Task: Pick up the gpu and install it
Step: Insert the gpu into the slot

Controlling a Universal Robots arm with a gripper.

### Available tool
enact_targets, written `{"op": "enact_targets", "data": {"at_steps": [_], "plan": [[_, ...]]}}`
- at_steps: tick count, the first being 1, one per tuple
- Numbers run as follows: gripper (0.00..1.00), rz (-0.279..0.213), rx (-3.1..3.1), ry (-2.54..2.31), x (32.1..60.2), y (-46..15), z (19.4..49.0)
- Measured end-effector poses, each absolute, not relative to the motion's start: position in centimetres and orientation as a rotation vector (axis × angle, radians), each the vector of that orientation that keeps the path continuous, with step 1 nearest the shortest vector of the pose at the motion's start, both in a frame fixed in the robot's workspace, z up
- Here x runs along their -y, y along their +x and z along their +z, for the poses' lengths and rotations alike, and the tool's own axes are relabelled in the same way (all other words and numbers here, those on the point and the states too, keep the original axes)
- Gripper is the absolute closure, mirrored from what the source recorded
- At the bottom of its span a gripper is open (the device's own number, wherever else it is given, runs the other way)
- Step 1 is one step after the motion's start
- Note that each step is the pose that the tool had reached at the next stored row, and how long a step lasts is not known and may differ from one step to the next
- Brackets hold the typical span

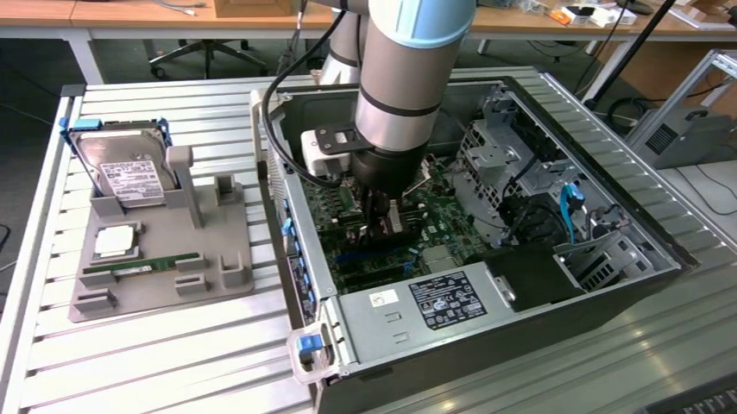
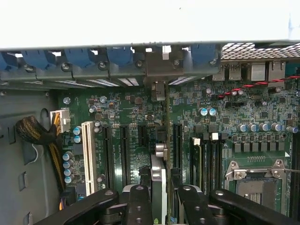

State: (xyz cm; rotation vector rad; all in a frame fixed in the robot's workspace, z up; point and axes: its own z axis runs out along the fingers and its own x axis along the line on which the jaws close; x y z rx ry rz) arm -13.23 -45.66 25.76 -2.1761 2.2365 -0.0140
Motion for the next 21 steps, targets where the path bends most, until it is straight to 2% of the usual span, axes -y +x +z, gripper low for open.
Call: {"op": "enact_targets", "data": {"at_steps": [21], "plan": [[0.73,-0.023,-2.242,-2.179,45.67,-13.23,26.12]]}}
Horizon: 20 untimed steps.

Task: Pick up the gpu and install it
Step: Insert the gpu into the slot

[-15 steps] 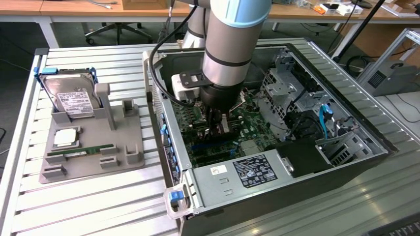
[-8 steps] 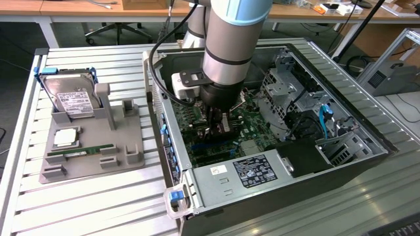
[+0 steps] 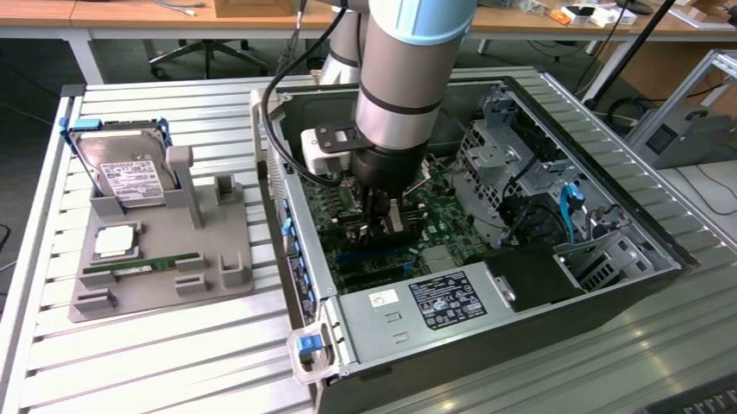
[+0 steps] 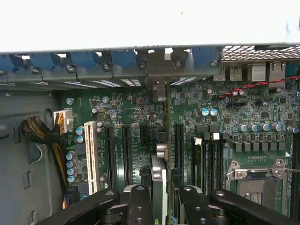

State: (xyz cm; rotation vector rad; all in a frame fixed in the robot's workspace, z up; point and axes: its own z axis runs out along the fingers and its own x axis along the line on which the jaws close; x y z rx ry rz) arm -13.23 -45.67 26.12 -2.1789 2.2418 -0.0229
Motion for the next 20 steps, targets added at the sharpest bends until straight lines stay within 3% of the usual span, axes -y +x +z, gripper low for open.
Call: {"op": "enact_targets", "data": {"at_steps": [20], "plan": [[0.73,-0.027,-2.248,-2.175,45.66,-13.23,26.24]]}}
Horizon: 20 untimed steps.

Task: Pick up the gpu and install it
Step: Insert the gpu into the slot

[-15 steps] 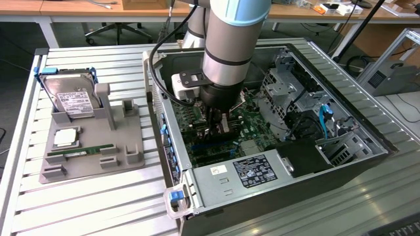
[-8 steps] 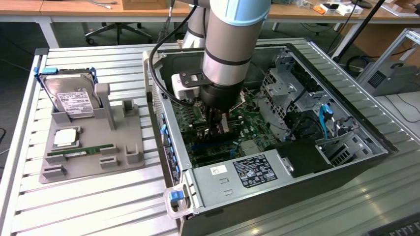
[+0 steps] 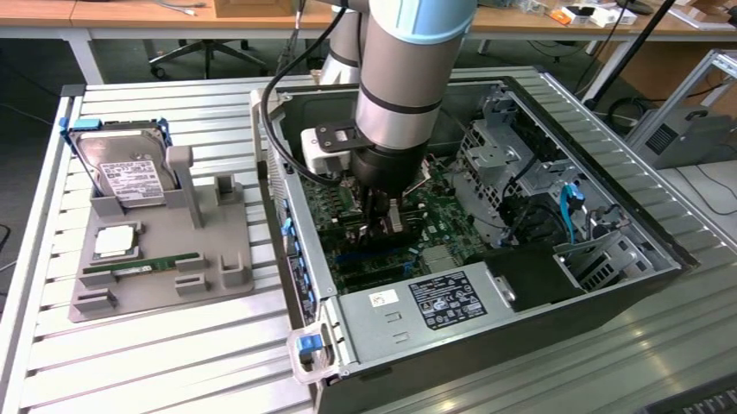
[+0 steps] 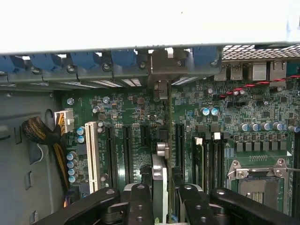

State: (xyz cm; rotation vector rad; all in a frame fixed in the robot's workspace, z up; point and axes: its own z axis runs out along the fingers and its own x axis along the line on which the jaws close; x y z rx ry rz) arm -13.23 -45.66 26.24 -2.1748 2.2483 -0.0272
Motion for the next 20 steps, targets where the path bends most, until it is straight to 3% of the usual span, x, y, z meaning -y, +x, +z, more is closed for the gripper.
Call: {"op": "enact_targets", "data": {"at_steps": [20], "plan": [[0.73,-0.034,-2.218,-2.212,45.65,-13.23,26.25]]}}
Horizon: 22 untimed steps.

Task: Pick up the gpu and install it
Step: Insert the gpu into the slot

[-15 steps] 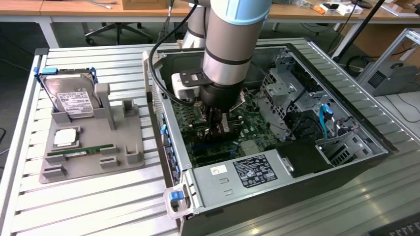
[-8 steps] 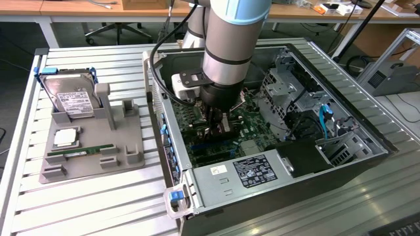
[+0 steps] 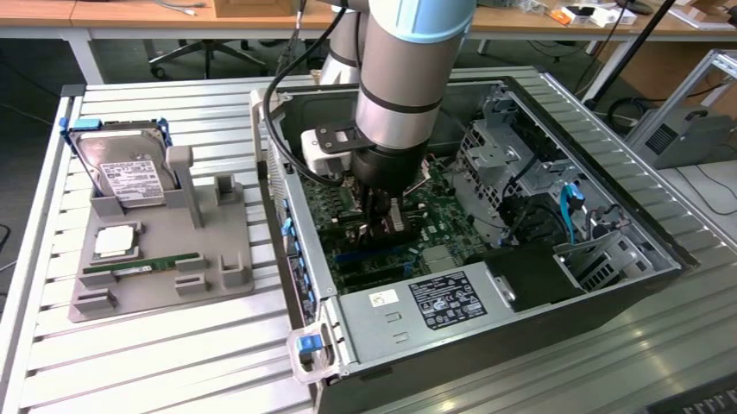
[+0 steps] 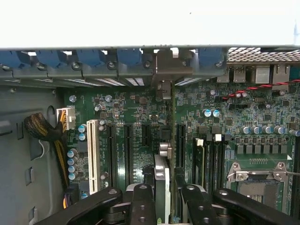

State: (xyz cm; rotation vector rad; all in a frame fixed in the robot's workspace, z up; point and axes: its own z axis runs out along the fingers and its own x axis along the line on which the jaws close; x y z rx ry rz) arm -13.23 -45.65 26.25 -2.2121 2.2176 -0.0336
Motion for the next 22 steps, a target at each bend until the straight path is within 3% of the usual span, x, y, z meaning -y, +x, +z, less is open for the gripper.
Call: {"op": "enact_targets", "data": {"at_steps": [22], "plan": [[0.73,-0.054,-2.2,-2.247,45.69,-13.23,26.17]]}}
